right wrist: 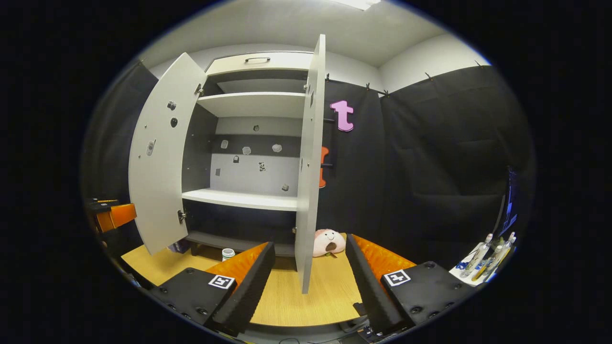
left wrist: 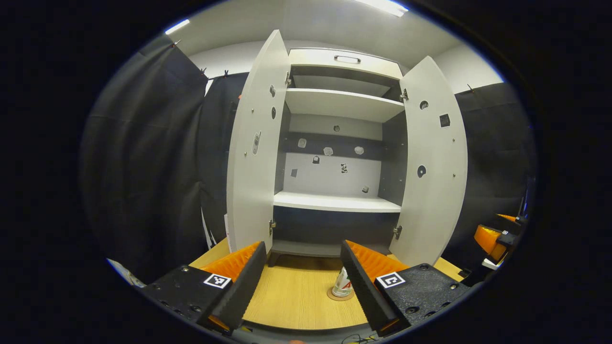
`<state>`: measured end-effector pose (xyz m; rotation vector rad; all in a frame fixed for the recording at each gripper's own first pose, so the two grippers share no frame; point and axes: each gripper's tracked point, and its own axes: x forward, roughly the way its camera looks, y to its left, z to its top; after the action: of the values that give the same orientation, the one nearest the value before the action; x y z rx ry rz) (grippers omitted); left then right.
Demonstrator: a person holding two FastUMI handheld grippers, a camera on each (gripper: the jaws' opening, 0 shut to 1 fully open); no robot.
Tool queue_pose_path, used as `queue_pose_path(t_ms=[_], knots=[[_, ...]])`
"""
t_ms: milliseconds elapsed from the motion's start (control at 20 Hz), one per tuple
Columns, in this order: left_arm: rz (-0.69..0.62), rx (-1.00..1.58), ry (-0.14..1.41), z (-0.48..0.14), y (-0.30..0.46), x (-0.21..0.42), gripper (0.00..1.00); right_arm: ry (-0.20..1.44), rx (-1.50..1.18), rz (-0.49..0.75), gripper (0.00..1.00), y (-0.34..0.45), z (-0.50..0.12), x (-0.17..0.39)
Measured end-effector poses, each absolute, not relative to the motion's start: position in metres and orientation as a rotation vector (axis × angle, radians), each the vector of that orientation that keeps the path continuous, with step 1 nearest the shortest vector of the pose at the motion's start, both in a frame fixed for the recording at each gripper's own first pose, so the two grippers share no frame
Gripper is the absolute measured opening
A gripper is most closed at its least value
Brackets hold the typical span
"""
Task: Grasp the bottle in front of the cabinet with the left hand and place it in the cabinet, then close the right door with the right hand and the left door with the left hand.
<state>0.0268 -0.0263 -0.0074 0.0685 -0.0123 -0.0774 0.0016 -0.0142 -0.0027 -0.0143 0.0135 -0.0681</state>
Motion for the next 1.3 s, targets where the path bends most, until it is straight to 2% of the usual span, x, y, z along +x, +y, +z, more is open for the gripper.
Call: queue_pose_path(t_ms=[50,100,150,200,300,350,400,1050,1300], knots=[[-0.082,0.084,-0.027,-0.01,-0.031,0.03,0.95,0.007,-0.015,-0.076,0.97,-0.017,-0.001,0.001],[-0.089,0.094,-0.037,-0.013,-0.035,0.033,0.95,0.005,-0.011,-0.083,0.97,-0.02,0.0,-0.001],[-0.099,0.098,-0.045,-0.018,-0.041,0.036,0.92,0.007,-0.007,-0.085,1.0,-0.021,-0.001,-0.001],[-0.112,0.1,-0.057,-0.022,-0.047,0.04,0.92,0.009,-0.008,-0.085,0.97,-0.02,-0.002,-0.002],[-0.136,0.105,-0.06,-0.034,-0.059,0.048,0.95,0.007,-0.017,-0.092,0.97,-0.024,0.0,-0.001],[-0.144,0.111,-0.05,-0.042,-0.063,0.052,0.95,0.005,-0.019,-0.094,1.0,-0.024,0.001,-0.002],[-0.151,0.107,-0.035,-0.052,-0.068,0.056,0.95,0.003,-0.019,-0.095,0.97,-0.025,0.001,-0.004],[-0.339,0.091,0.098,-0.171,-0.149,0.131,0.95,0.019,-0.038,-0.14,0.97,-0.037,-0.004,-0.006],[-0.347,0.072,0.148,-0.209,-0.163,0.167,0.96,0.045,-0.055,-0.185,0.97,-0.053,-0.011,0.0]])
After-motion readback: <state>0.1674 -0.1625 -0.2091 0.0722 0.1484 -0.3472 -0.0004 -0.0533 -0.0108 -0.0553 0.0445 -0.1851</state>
